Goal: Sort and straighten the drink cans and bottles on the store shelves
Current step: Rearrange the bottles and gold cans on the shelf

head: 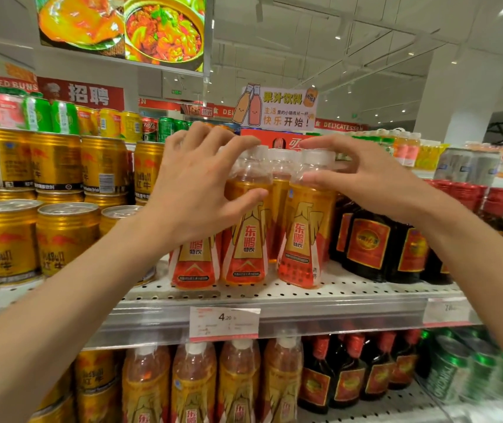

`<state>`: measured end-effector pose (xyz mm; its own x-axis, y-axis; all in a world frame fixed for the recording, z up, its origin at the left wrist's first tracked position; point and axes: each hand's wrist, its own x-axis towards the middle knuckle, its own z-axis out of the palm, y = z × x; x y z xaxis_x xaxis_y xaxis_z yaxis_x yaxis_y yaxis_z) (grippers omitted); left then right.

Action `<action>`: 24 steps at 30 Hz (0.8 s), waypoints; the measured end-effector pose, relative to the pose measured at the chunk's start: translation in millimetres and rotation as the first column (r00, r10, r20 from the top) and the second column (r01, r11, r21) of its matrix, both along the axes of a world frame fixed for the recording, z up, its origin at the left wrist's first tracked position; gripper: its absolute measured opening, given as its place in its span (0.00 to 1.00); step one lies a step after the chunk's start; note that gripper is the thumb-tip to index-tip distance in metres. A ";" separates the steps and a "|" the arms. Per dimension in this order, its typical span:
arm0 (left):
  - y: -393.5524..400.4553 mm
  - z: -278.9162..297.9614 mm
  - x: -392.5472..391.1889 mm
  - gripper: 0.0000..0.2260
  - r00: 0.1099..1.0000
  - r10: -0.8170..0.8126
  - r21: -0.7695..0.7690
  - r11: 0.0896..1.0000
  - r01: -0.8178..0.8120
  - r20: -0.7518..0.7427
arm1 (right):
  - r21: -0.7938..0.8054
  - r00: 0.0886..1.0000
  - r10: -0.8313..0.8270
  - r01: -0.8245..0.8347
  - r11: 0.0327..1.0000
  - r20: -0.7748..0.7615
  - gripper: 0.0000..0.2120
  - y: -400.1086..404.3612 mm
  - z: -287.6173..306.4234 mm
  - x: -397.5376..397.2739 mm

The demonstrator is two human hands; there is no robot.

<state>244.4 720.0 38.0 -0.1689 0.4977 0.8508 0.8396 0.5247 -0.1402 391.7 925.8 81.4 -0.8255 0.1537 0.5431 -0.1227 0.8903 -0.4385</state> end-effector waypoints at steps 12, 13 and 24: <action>1.2 -2.9 2.4 0.31 1.000 -0.015 0.036 0.999 0.016 -0.005 | -0.323 0.967 -0.216 0.164 0.932 -0.134 0.42 -21.6 -102.3 -3.8; 1.5 -2.8 2.5 0.31 1.000 -0.016 0.034 0.999 0.016 -0.004 | -0.349 0.960 -0.230 0.163 0.923 -0.157 0.40 -22.3 -111.7 -6.0; 3.3 -6.0 -0.6 0.32 0.999 0.001 0.036 0.999 0.000 -0.038 | -0.358 0.949 -0.207 0.113 0.927 -0.236 0.40 -26.1 -132.6 -20.3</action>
